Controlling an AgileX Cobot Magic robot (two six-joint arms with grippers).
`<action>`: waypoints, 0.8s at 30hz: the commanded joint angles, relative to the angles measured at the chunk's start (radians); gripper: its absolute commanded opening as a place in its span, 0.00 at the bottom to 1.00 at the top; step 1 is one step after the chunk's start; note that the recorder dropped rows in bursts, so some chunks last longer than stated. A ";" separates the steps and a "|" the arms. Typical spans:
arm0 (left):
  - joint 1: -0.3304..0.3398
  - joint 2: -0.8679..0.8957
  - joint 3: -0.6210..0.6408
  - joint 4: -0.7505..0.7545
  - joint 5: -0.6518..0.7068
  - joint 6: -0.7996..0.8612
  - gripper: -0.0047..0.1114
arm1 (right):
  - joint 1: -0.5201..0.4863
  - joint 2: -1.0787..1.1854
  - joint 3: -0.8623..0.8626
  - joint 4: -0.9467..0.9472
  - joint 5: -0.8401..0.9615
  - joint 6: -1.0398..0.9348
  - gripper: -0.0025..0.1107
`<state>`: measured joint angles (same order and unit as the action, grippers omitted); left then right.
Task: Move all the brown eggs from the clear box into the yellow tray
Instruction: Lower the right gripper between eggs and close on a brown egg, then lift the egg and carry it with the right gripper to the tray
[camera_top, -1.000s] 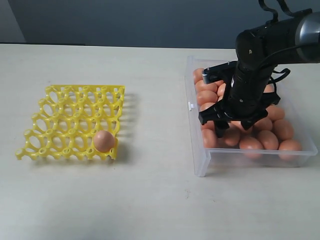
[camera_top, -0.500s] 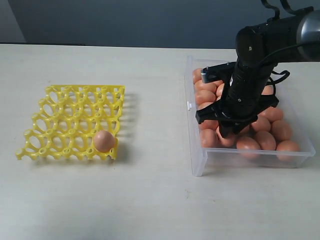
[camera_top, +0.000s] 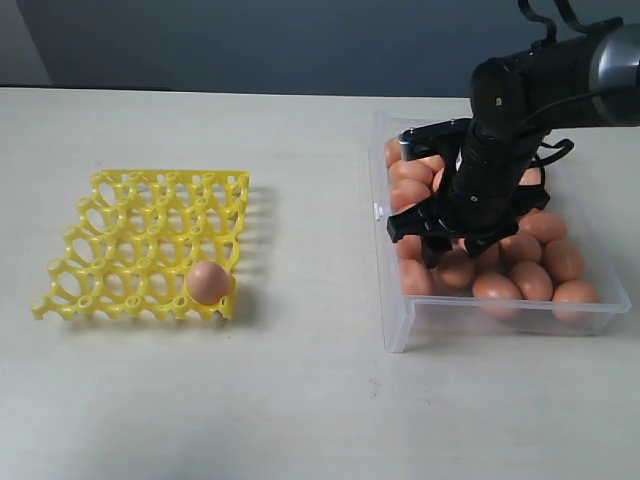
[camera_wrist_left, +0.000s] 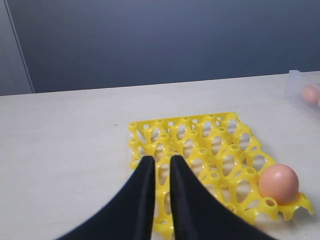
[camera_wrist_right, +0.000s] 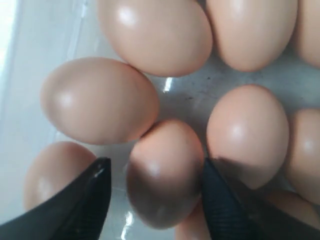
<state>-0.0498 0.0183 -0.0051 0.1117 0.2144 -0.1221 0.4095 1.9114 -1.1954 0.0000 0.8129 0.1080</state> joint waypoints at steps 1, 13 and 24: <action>-0.002 0.006 0.005 0.002 -0.006 -0.001 0.15 | 0.000 0.006 0.003 0.000 -0.023 -0.001 0.49; -0.002 0.006 0.005 0.002 -0.006 -0.001 0.15 | 0.000 0.062 0.003 -0.020 -0.001 -0.003 0.30; -0.002 0.006 0.005 0.002 -0.006 -0.001 0.15 | 0.000 -0.043 0.003 -0.080 0.033 -0.011 0.02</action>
<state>-0.0498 0.0183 -0.0051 0.1117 0.2144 -0.1221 0.4111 1.9428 -1.1954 -0.0638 0.8349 0.1022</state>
